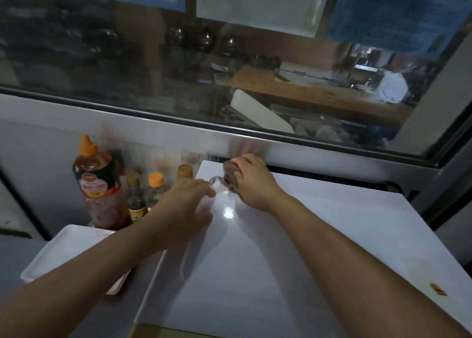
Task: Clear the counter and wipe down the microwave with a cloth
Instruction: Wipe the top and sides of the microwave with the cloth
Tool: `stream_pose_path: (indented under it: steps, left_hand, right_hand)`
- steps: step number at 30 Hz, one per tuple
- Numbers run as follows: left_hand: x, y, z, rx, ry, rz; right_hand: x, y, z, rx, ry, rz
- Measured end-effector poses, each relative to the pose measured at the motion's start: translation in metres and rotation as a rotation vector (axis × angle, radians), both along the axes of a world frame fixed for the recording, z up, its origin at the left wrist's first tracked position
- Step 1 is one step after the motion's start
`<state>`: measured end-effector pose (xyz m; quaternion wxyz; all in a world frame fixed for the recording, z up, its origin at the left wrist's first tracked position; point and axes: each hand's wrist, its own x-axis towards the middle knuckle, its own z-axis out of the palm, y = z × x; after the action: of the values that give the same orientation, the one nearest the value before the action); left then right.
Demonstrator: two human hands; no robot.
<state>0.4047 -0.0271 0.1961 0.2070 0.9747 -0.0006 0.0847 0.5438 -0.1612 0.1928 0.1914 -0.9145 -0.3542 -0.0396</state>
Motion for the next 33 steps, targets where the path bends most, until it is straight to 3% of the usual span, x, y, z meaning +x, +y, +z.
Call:
stream_pose_path:
  steps: [3,7,9,13,18,25,29,33]
  left_hand:
    - [-0.014,0.012,-0.001,-0.016,-0.019,0.039]
    - [-0.027,0.015,-0.006,-0.131,-0.017,0.036]
    - [-0.028,0.015,-0.007,-0.163,-0.028,0.041]
    - [-0.032,0.017,-0.013,-0.247,-0.073,0.053]
    - [-0.044,0.023,-0.012,-0.412,0.0,0.055]
    - [-0.062,0.02,-0.014,-0.384,-0.074,0.206]
    - [-0.07,0.026,-0.014,-0.345,-0.121,0.155]
    - [-0.077,0.033,-0.013,-0.324,-0.18,0.085]
  right_hand:
    - [0.001,-0.031,0.002,0.027,0.013,0.05]
    - [0.011,-0.082,0.0,0.014,0.029,-0.217]
    - [0.011,-0.072,-0.001,-0.04,0.009,-0.242]
    - [-0.002,0.002,-0.001,-0.012,-0.075,0.015]
    - [-0.011,0.059,0.01,0.007,-0.08,0.209]
    - [-0.03,0.061,0.025,-0.109,-0.023,0.338]
    - [-0.09,0.035,0.017,0.036,0.048,0.562]
    - [-0.099,0.01,0.007,0.064,0.098,0.604]
